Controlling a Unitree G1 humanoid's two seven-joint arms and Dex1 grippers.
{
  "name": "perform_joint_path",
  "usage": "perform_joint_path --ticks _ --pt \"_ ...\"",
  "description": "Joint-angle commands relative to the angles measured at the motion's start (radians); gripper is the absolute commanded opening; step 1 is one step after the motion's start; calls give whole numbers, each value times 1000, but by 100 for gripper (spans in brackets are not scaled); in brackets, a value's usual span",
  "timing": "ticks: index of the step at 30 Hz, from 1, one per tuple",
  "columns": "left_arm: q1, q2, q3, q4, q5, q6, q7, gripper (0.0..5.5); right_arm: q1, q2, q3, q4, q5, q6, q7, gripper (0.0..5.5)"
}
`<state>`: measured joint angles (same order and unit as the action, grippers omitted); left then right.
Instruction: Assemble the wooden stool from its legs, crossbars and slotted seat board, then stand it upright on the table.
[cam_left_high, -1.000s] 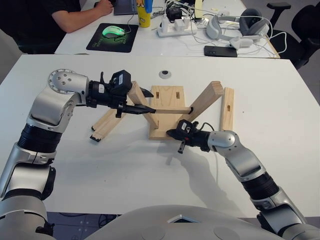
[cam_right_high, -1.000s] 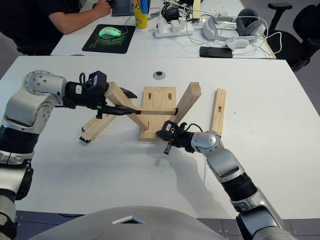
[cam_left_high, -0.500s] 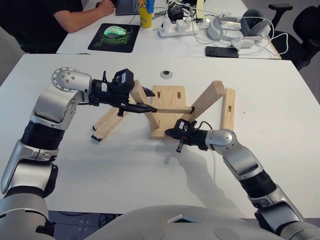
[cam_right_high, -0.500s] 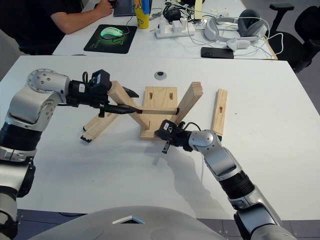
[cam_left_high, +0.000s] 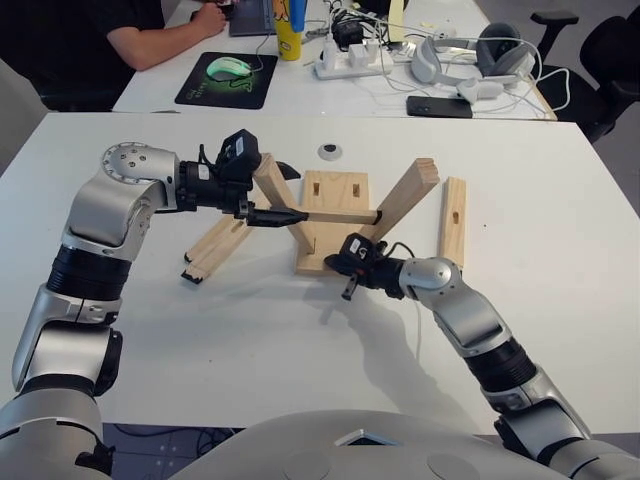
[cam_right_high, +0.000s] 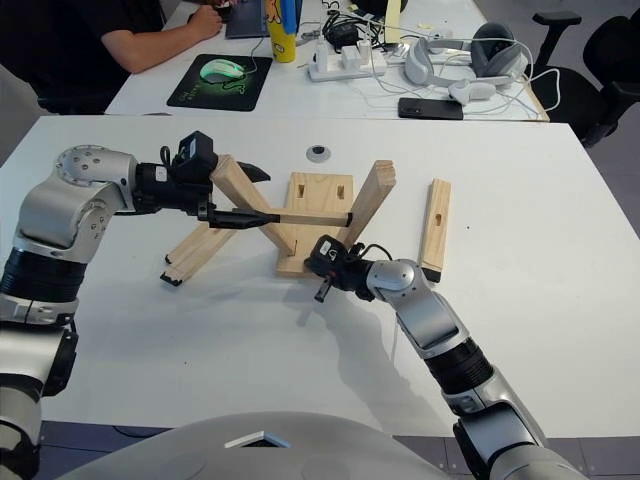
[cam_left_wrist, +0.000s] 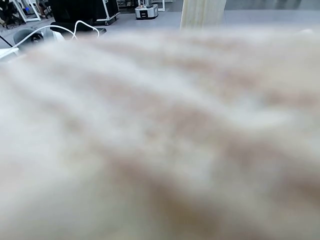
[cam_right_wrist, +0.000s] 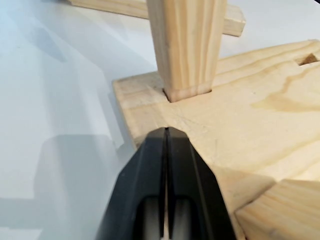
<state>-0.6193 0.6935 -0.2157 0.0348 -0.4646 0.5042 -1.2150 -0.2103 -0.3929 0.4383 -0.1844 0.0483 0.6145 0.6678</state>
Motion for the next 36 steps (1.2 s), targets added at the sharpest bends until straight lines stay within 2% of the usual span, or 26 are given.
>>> perform_joint_path --ticks 1,7,11,15,20,23,27,28,32,36 --pt "28 37 22 -30 -1 38 -26 461 54 4 58 57 -14 93 -4 0" --pt "24 42 68 -16 20 9 -6 538 57 -1 56 62 -14 89 -7 0" --pt "37 47 130 -9 -5 2 4 538 55 -7 61 71 -21 81 -6 0" --pt "31 92 245 -24 -106 105 -6 538 50 -9 62 87 -27 74 -7 0" --pt "8 111 375 -47 -227 214 24 476 50 -9 63 110 -34 52 -13 0" --pt "-32 44 442 -72 -269 219 152 433 56 -3 63 122 -36 42 -22 0" --pt "-90 -73 461 -15 -118 66 456 370 59 9 51 141 -38 28 -44 0" --pt "-96 -97 470 -6 -119 77 512 355 59 10 51 146 -39 23 -46 0" --pt "-84 -160 465 -21 -108 142 658 288 60 29 42 164 -40 15 -70 0" --pt "-90 -184 499 -51 -186 217 686 221 55 60 29 187 -46 35 -119 0"
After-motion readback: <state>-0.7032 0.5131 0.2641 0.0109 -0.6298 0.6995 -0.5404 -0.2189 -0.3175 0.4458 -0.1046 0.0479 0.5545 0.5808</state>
